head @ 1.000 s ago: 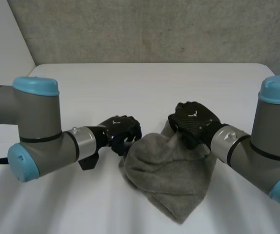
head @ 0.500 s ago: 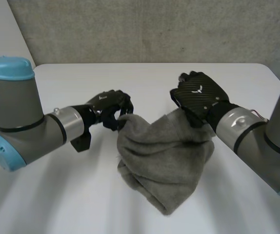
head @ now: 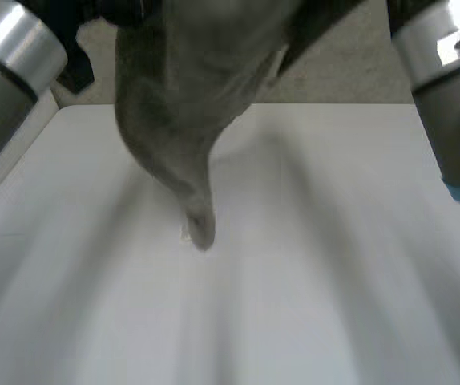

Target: Fold the towel.

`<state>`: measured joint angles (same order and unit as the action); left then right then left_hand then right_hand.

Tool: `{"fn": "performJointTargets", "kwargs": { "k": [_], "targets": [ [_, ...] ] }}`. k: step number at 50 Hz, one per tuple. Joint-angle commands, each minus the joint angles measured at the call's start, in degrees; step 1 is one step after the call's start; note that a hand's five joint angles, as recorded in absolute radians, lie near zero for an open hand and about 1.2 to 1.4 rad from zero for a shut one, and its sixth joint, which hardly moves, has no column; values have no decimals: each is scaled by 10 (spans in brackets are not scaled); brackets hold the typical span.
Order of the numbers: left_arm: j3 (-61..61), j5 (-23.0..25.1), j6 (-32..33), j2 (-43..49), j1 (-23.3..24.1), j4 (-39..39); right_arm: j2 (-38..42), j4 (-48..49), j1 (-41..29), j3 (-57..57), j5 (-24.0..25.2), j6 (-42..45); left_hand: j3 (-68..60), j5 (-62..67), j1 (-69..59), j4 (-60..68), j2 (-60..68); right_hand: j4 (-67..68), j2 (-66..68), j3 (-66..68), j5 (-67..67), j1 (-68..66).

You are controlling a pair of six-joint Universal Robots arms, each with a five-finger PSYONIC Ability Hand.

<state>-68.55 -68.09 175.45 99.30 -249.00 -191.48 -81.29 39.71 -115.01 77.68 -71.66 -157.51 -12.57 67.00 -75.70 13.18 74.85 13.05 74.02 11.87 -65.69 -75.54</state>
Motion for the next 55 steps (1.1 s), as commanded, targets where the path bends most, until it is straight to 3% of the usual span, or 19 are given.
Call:
{"fn": "performJointTargets", "kwargs": {
  "k": [1,7,9,15,17,18,20,21,22,23,24,25,26,36,43,50,52,55],
  "targets": [
    [-212,19,9,-19,7,0,-1,-21,55,164,126,-13,26,30,-43,-32,51,-30,60,-19,-43,-45],
    [-300,20,8,28,52,-20,52,-31,84,241,151,-5,26,30,-43,-32,51,-30,60,-19,-43,-45],
    [-318,18,9,90,101,-39,64,-38,87,247,151,4,26,30,-43,-32,51,-30,60,-19,-43,-45],
    [-315,15,8,152,127,-37,90,-106,109,246,150,64,26,30,-43,-32,51,-30,60,-19,-43,-45],
    [-308,15,8,161,130,-37,90,-127,109,244,149,78,26,-122,109,-32,-100,-30,60,-19,-43,-45],
    [-308,15,8,161,130,-37,88,-147,109,243,148,90,26,-123,110,-32,-101,-30,60,-19,-43,-45],
    [-298,14,8,158,130,-36,85,-166,110,239,148,98,26,-377,364,-32,-356,-30,60,-19,-43,-45],
    [-298,14,8,158,130,-36,85,-166,110,239,148,99,26,-378,365,-32,-357,-30,60,-19,-43,-45],
    [-294,13,5,158,128,-34,83,-183,111,235,147,105,26,-428,415,-32,-407,-30,52,-19,-35,-37],
    [-294,13,5,157,128,-34,79,-200,112,230,143,108,26,-429,416,-32,-408,-30,-201,-19,218,216],
    [-290,13,6,156,125,-30,79,-200,112,230,143,108,26,-429,416,-32,-408,-30,-204,-19,220,219],
    [-288,12,8,151,123,-27,74,-219,116,227,132,111,26,-432,419,-32,-411,-30,-487,-19,504,502],
    [-288,12,8,151,123,-27,68,-239,119,222,116,111,26,-432,419,-32,-411,-30,-553,-19,570,568],
    [-294,15,8,106,76,-24,9,-335,114,196,10,104,26,-459,446,-32,-438,-30,-562,-19,579,577],
    [-273,25,9,99,38,-26,-19,-425,95,191,5,79,26,-506,493,-32,-485,-30,-557,-19,574,572],
    [-209,117,9,134,0,-16,-21,-459,51,182,-9,33,26,-543,530,-32,-522,-30,-559,-19,575,574],
    [-174,153,12,170,-17,17,-22,-460,31,181,-22,31,26,-547,534,-32,-525,-30,-559,-19,575,574],
    [-144,163,37,196,-35,49,-21,-461,18,181,-25,31,26,-553,540,-32,-532,-30,-559,-19,575,574]
  ]
}}
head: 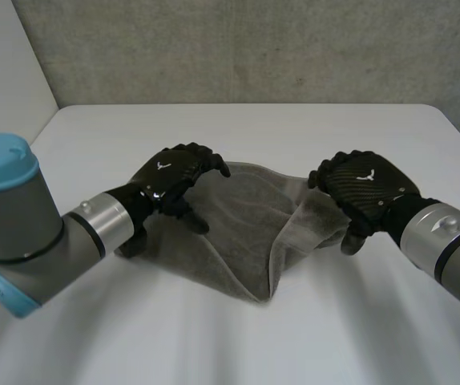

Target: Fold the towel.

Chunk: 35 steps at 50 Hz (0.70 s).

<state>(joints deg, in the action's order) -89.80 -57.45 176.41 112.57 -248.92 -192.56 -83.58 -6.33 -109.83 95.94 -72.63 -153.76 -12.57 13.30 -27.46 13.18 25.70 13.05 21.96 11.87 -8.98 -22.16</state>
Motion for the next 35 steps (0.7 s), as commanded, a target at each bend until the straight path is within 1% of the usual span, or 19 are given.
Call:
{"fn": "performJointTargets", "kwargs": {
  "k": [1,3,4,6,7,9,10,12,13,14,15,17,19,24,26,30,32,33,35],
  "targets": [
    [68,57,27,63,-36,60,2,-1,-46,-1,-20,-7,26,-17,58,-32,-40,-31,-38,-19,8,40],
    [88,57,80,85,-53,86,2,0,-55,2,-26,-5,26,-43,85,-32,-67,-31,-38,-19,8,40],
    [88,57,81,85,-53,86,2,2,-64,4,-32,-4,26,-43,85,-32,-67,-31,-38,-19,8,40],
    [103,58,145,106,-75,118,2,5,-76,5,-37,-2,26,-45,87,-32,-69,-31,-38,-19,8,40],
    [103,58,145,106,-75,119,5,7,-89,3,-44,3,26,-45,87,-32,-69,-31,-38,-19,8,40],
    [122,57,208,133,-86,155,10,11,-100,2,-51,11,26,-52,93,-32,-76,-31,-38,-19,8,40],
    [122,57,208,133,-86,156,19,18,-109,2,-54,25,26,-52,93,-32,-76,-31,-38,-19,8,40],
    [139,56,257,154,-89,191,34,26,-118,4,-58,43,26,-59,100,-32,-82,-31,-36,-19,7,38],
    [139,56,257,154,-89,191,48,39,-126,6,-59,63,26,-59,100,-32,-82,-31,-36,-19,7,38],
    [144,55,275,161,-95,202,61,55,-134,8,-65,82,26,-64,105,-32,-87,-31,-36,-19,7,38],
    [144,55,275,161,-95,202,61,55,-134,8,-65,82,26,-64,105,-32,-88,-31,-36,-19,7,38],
    [147,55,294,171,-115,207,74,75,-141,12,-73,103,26,-64,105,-32,-88,-31,-36,-19,7,38],
    [147,56,298,172,-122,207,97,110,-146,18,-89,146,26,-64,105,-32,-88,-31,-33,-19,3,35],
    [155,55,301,182,-125,207,119,142,-146,23,-109,191,26,-52,93,-32,-76,-31,-25,-19,-5,27],
    [155,55,301,184,-126,206,131,173,-145,31,-130,227,26,-45,87,-32,-69,-31,17,-19,-47,-15],
    [155,48,301,183,-126,207,132,193,-139,36,-146,235,26,-42,83,-32,-66,-31,73,-19,-103,-71],
    [156,45,301,180,-126,207,129,200,-137,42,-155,234,26,-32,73,-32,-56,-31,178,-19,-208,-177],
    [155,40,301,177,-128,207,129,200,-137,42,-155,234,26,-12,53,-32,-36,-31,179,-19,-209,-177],
    [154,39,301,174,-130,207,124,200,-125,49,-159,234,26,-6,48,-32,-30,-31,241,-19,-271,-239]
  ]
}}
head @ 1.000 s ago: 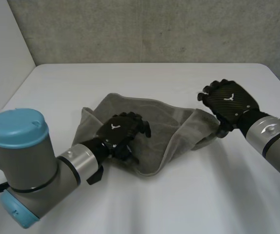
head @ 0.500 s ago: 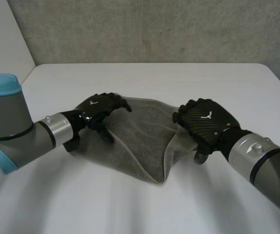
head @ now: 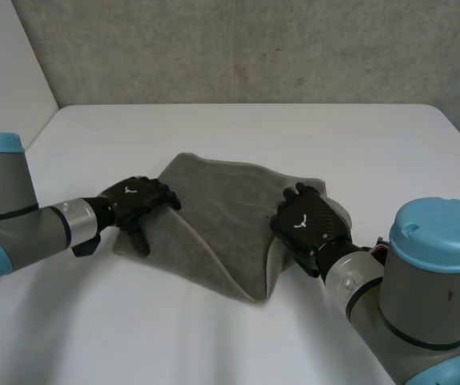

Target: Fold the towel.

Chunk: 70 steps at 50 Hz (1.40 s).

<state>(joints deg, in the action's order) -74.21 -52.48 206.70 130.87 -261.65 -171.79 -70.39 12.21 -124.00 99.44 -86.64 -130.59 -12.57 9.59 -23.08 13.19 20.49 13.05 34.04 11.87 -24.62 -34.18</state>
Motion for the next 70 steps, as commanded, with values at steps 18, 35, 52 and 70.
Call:
{"fn": "performJointTargets", "kwargs": {
  "k": [18,35,52,70],
  "targets": [
    [-31,-10,0,-42,-11,1,-50,10,60,56,-13,-5,26,84,-50,-32,75,-31,460,-19,-454,-458],
    [-39,-10,-1,-43,-20,7,-78,-6,128,85,13,-12,26,548,-513,-32,539,-31,460,-19,-454,-458],
    [-52,-11,0,-48,-21,2,-56,-123,129,-33,153,-61,26,604,-569,-32,595,-31,460,-19,-454,-458],
    [66,-184,-317,-212,-4,-344,-60,145,129,-320,94,-213,26,604,-569,-32,595,-31,460,-19,-454,-458]
  ]
}}
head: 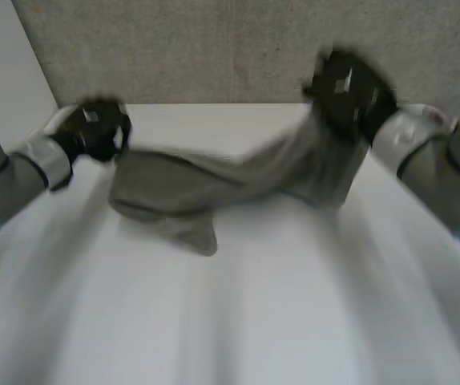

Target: Fold the towel.

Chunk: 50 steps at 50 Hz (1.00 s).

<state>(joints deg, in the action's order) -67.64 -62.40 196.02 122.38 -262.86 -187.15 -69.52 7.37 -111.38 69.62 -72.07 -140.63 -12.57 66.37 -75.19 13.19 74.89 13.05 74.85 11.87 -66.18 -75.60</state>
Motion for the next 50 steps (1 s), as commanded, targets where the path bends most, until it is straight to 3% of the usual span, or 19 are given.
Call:
{"fn": "performJointTargets", "kwargs": {
  "k": [1,3,5,12,14,18,23,27,28,29,30,31,32,50],
  "targets": [
    [1,-85,-210,-127,9,-190,-69,194,3,-22,-52,-112,26,36,-48,-32,51,-31,52,-19,-38,-44],
    [-20,-77,-269,-180,3,-242,-95,216,4,8,-47,-144,26,36,-48,-32,51,-31,52,-19,-38,-44],
    [-32,-70,-284,-200,0,-257,-104,214,5,22,-43,-144,26,36,-48,-32,51,-31,52,-19,-38,-44],
    [-115,-21,-288,-232,-5,-265,-118,182,5,107,3,-142,26,36,-48,-32,51,-31,52,-19,-38,-44],
    [-146,-3,-287,-231,-5,-265,-112,151,21,158,35,-136,26,36,-48,-32,51,-31,52,-19,-38,-44],
    [-246,45,-285,-225,-9,-270,-110,145,34,220,45,-114,26,36,-48,-32,51,-31,52,-19,-38,-44],
    [-327,74,-239,-193,-26,-272,-110,150,48,292,45,-71,26,36,-48,-32,51,-31,52,-19,-38,-44],
    [-363,85,-137,-145,-29,-265,-106,140,67,321,47,-59,26,36,-48,-32,51,-31,52,-19,-38,-44],
    [-363,85,-136,-145,-29,-265,-105,140,68,329,47,-60,26,36,-48,-32,51,-31,52,-19,-38,-44],
    [-363,85,-110,-128,-28,-262,-105,140,68,329,47,-60,26,-65,53,-32,-50,-31,52,-19,-38,-44],
    [-362,83,-91,-114,-24,-258,-105,139,68,335,47,-60,26,-284,272,-32,-269,-31,52,-19,-38,-44],
    [-362,83,-91,-114,-24,-258,-105,136,68,340,47,-61,26,-286,275,-32,-272,-31,52,-19,-38,-44],
    [-360,81,-72,-98,-22,-252,-105,136,68,340,47,-61,26,-396,385,-32,-382,-31,52,-19,-38,-44],
    [-257,76,-64,-10,24,-239,-111,62,59,335,40,-68,26,-453,441,-32,-438,-31,45,-19,-32,-38]
  ]
}}
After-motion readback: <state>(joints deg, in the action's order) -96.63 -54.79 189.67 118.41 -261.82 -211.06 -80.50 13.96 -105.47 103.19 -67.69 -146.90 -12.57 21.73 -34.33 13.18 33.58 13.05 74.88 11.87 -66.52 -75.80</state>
